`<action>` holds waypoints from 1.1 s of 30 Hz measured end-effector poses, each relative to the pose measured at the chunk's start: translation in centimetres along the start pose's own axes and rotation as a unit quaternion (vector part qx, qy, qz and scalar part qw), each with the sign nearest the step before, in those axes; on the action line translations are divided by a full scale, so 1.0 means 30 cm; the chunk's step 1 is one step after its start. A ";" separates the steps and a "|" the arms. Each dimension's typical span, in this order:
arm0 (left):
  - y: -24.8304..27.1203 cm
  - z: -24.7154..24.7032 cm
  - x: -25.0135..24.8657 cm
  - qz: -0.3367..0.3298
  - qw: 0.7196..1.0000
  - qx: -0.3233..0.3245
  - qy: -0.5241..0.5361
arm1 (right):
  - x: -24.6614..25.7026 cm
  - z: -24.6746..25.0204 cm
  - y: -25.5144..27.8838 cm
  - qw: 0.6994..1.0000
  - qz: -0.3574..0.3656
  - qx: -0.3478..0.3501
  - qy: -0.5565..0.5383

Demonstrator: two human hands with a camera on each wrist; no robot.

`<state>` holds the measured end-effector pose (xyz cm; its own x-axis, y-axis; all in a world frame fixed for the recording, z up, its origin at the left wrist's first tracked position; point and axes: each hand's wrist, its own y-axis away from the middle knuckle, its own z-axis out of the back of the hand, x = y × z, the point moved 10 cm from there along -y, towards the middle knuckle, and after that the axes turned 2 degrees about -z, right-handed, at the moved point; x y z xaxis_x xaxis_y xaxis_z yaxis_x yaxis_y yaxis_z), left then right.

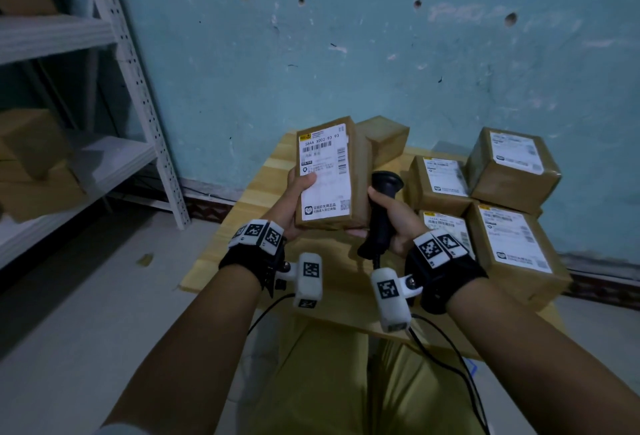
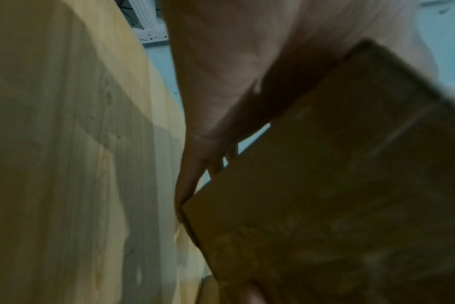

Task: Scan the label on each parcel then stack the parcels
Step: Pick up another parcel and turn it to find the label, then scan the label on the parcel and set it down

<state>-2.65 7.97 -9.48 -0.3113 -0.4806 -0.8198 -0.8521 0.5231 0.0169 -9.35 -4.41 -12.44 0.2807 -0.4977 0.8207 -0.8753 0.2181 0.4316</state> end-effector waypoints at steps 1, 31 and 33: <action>-0.001 -0.001 0.002 0.000 1.000 0.002 -0.001 | 0.000 0.000 0.000 1.000 -0.001 0.000 -0.001; 0.002 0.154 0.137 0.049 0.995 -0.034 -0.078 | 0.023 -0.025 -0.059 0.987 0.102 -0.045 0.116; -0.010 0.160 0.132 0.039 0.994 -0.035 -0.094 | 0.020 -0.013 -0.066 0.988 0.101 -0.057 0.107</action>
<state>-1.60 9.30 -15.47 -0.2984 -0.2973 -0.9069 -0.8576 0.5005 0.1180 -7.28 -4.81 -12.66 0.1919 -0.2490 0.9493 -0.8754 0.3939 0.2802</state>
